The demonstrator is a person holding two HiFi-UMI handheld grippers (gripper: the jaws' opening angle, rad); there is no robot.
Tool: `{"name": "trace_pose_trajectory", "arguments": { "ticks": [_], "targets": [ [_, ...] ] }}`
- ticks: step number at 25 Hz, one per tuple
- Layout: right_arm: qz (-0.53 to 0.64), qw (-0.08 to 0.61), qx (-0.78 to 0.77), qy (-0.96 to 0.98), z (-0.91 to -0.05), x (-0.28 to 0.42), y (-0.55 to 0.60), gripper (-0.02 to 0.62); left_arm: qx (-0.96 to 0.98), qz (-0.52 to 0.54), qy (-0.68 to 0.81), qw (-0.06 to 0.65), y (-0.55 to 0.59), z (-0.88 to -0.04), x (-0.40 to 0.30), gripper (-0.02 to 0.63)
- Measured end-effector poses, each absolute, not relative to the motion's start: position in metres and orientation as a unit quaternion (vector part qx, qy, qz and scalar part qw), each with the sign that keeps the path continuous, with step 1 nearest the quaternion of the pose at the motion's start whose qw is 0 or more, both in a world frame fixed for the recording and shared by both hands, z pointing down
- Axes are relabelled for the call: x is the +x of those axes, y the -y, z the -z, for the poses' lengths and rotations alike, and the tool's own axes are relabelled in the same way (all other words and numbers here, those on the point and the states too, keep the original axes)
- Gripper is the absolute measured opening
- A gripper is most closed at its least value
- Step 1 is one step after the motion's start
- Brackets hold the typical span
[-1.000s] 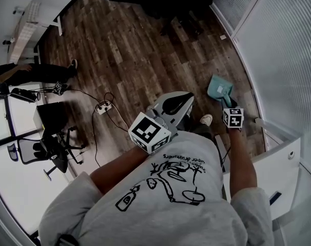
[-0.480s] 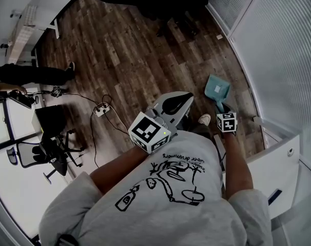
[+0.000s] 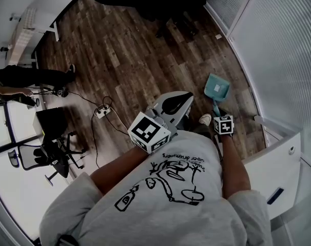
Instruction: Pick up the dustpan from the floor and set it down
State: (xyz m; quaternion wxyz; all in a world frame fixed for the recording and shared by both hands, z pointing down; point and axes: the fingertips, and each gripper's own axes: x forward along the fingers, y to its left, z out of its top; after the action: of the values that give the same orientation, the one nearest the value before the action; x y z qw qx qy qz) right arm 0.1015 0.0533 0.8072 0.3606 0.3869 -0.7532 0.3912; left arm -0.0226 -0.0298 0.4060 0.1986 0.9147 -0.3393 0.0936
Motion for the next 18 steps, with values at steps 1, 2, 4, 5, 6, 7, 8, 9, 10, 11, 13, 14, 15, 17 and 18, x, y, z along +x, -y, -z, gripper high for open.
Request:
{"name": "trace_pose_trajectory", "arguments": {
  "ticks": [1, 2, 4, 5, 6, 7, 8, 9, 10, 11, 13, 14, 15, 17, 18],
  "targets": [
    [-0.397, 0.362, 0.383, 0.752, -0.809, 0.100, -0.056, 0.138, 0.915, -0.094, 0.339, 0.199, 0.030, -0.407, -0.023, 0.002],
    [-0.404, 0.362, 0.380, 0.749, -0.810, 0.099, -0.058, 0.140, 0.915, -0.095, 0.339, 0.199, 0.029, -0.407, -0.023, 0.002],
    [-0.414, 0.363, 0.378, 0.744, -0.811, 0.097, -0.061, 0.141, 0.915, -0.096, 0.339, 0.198, 0.028, -0.408, -0.023, 0.002],
    [-0.419, 0.364, 0.378, 0.742, -0.811, 0.096, -0.063, 0.141, 0.915, -0.097, 0.339, 0.198, 0.028, -0.408, -0.024, 0.002],
    [-0.422, 0.364, 0.378, 0.739, -0.811, 0.095, -0.064, 0.141, 0.914, -0.097, 0.339, 0.199, 0.027, -0.409, -0.024, 0.002],
    [-0.426, 0.364, 0.377, 0.738, -0.812, 0.094, -0.065, 0.141, 0.914, -0.098, 0.339, 0.199, 0.027, -0.410, -0.024, 0.002],
    [-0.428, 0.364, 0.376, 0.737, -0.813, 0.093, -0.066, 0.141, 0.914, -0.098, 0.338, 0.200, 0.027, -0.411, -0.024, 0.002],
    [-0.431, 0.364, 0.374, 0.736, -0.814, 0.093, -0.067, 0.141, 0.914, -0.098, 0.338, 0.200, 0.027, -0.411, -0.024, 0.002],
    [-0.433, 0.364, 0.373, 0.736, -0.814, 0.092, -0.068, 0.141, 0.915, -0.098, 0.338, 0.200, 0.026, -0.411, -0.024, 0.002],
    [-0.434, 0.363, 0.373, 0.735, -0.813, 0.092, -0.069, 0.141, 0.915, -0.097, 0.337, 0.200, 0.026, -0.410, -0.024, 0.002],
    [-0.435, 0.359, 0.376, 0.735, -0.810, 0.092, -0.069, 0.141, 0.915, -0.097, 0.337, 0.199, 0.027, -0.409, -0.024, 0.002],
    [-0.435, 0.358, 0.377, 0.735, -0.809, 0.092, -0.069, 0.141, 0.915, -0.097, 0.337, 0.199, 0.027, -0.410, -0.024, 0.002],
    [-0.434, 0.356, 0.378, 0.736, -0.808, 0.092, -0.068, 0.141, 0.915, -0.096, 0.337, 0.199, 0.028, -0.410, -0.024, 0.002],
    [-0.432, 0.352, 0.380, 0.738, -0.805, 0.091, -0.066, 0.143, 0.915, -0.095, 0.337, 0.198, 0.028, -0.411, -0.025, 0.002],
    [-0.431, 0.351, 0.381, 0.739, -0.803, 0.091, -0.066, 0.143, 0.916, -0.094, 0.337, 0.199, 0.028, -0.411, -0.025, 0.002]
  ]
}}
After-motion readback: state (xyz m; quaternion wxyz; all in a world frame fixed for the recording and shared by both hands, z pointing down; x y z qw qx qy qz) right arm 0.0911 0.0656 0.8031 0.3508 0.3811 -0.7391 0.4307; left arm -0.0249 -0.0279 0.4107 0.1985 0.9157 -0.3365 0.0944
